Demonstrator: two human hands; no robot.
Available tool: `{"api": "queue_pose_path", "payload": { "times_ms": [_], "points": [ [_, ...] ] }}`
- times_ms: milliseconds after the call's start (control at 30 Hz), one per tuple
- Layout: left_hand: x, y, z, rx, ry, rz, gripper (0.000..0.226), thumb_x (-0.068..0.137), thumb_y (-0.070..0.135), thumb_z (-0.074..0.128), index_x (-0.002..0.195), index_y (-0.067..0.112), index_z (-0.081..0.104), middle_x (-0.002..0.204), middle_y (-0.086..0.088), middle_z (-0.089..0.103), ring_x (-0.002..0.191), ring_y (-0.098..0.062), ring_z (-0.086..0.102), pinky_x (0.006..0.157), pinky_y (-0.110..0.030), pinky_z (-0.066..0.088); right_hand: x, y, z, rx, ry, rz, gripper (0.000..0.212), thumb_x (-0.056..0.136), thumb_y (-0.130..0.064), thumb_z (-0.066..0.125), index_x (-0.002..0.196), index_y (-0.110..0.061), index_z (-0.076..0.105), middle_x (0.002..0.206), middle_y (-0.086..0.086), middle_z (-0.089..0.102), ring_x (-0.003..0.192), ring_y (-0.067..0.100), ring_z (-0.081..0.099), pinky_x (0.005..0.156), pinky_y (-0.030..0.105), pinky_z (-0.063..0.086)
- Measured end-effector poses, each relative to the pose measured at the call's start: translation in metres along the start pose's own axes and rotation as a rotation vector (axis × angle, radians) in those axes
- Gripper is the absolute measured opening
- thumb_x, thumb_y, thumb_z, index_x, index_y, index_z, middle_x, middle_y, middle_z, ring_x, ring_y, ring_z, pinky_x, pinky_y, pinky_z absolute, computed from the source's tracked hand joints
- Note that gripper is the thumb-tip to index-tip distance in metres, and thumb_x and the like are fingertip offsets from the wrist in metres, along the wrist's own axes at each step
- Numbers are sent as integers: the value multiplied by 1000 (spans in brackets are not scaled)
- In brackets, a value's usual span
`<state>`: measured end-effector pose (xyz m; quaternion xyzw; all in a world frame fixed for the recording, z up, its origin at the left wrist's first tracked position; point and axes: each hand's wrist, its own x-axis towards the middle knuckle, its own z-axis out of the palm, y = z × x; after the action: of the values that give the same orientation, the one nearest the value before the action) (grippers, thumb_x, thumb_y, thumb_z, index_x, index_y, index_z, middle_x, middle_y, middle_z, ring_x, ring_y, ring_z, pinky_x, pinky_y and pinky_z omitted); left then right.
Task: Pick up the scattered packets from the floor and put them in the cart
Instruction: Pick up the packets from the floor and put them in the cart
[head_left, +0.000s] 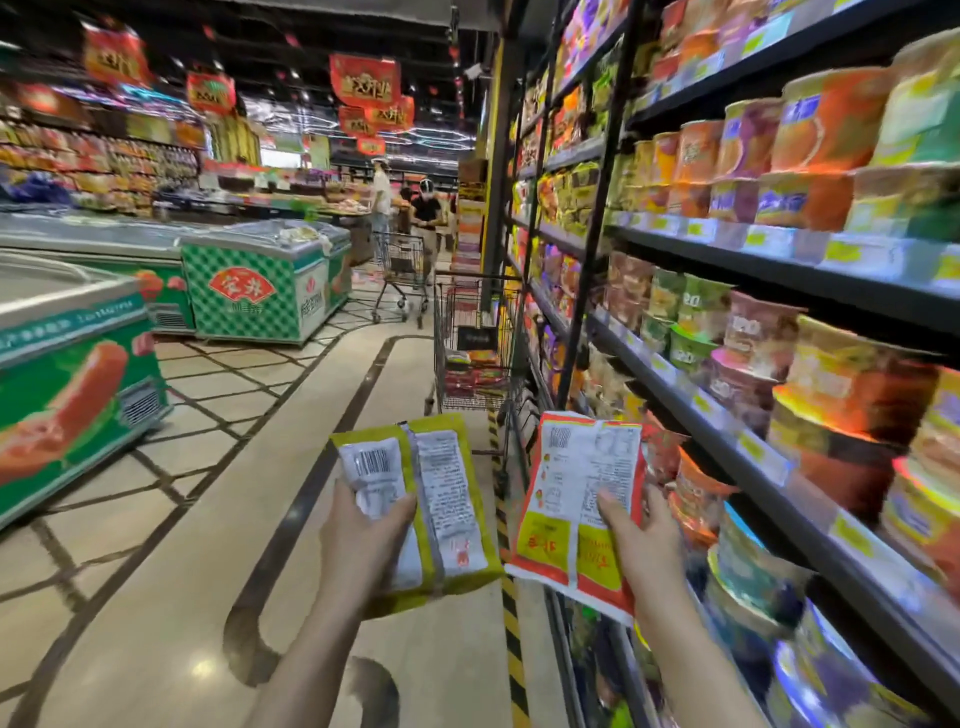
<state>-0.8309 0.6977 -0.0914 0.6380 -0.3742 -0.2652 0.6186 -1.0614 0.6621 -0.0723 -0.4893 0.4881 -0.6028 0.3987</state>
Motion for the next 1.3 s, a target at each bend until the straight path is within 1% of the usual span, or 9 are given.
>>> {"api": "queue_pose_path", "payload": {
  "times_ms": [100,267,400,633,867,967,1100,1200,1300],
  "points": [
    [79,-8,51,-2,-2,-41,44,70,31,75,106,27,51,100,1,67,91,-21,65,85,-40,52,96,21,22,-32,-12,7,16,90,-10,59,104,-17,54,94,0,62,79,9,58,64,22,43],
    [206,-25,117,7,-25,-91,56,57,50,70,108,33,55,101,5,71,91,-15,68,85,-46,54,231,57,72,-62,-42,47,23,89,-12,61,111,-16,55,108,8,64,95,22,60,82,32,44],
    [298,-42,163,31,-14,-91,58,55,53,66,109,32,56,100,7,71,89,-12,68,85,-44,54,325,89,110,-83,-70,74,16,88,-13,62,96,-25,57,106,8,66,95,25,63,87,40,50],
    [486,-94,238,49,-79,-107,58,62,53,69,115,34,55,103,10,70,92,-10,68,84,-44,55,496,147,193,-82,-89,97,17,89,-7,61,104,-11,55,98,7,66,80,11,61,62,15,50],
    [652,-113,320,-97,-93,-245,67,54,48,69,116,30,50,108,-2,67,94,-24,67,80,-51,55,650,188,265,-141,-71,185,43,88,-11,63,127,-1,50,118,10,62,108,25,58,96,37,46],
    [715,-127,354,-60,-117,-263,54,60,42,67,111,32,53,104,2,68,91,-21,68,79,-48,56,714,211,290,-140,-44,239,45,89,-11,62,130,0,47,119,7,60,99,18,56,85,27,42],
    [804,-156,402,43,-153,-233,46,66,37,65,111,32,55,100,3,69,89,-20,68,78,-51,56,803,247,321,-129,-20,282,23,90,-5,59,109,-14,50,105,5,59,76,10,55,56,10,41],
    [873,-176,440,131,-147,-247,46,64,39,60,108,29,54,93,2,69,82,-20,67,76,-48,56,878,281,345,-176,-32,309,19,89,-2,58,106,-9,54,107,10,62,76,10,56,56,10,43],
    [931,-182,476,175,-132,-269,43,65,40,61,106,29,53,94,3,67,82,-18,64,74,-40,55,949,307,373,-212,-47,338,33,89,1,57,122,2,51,112,11,58,85,13,54,56,8,41]
  ]
}}
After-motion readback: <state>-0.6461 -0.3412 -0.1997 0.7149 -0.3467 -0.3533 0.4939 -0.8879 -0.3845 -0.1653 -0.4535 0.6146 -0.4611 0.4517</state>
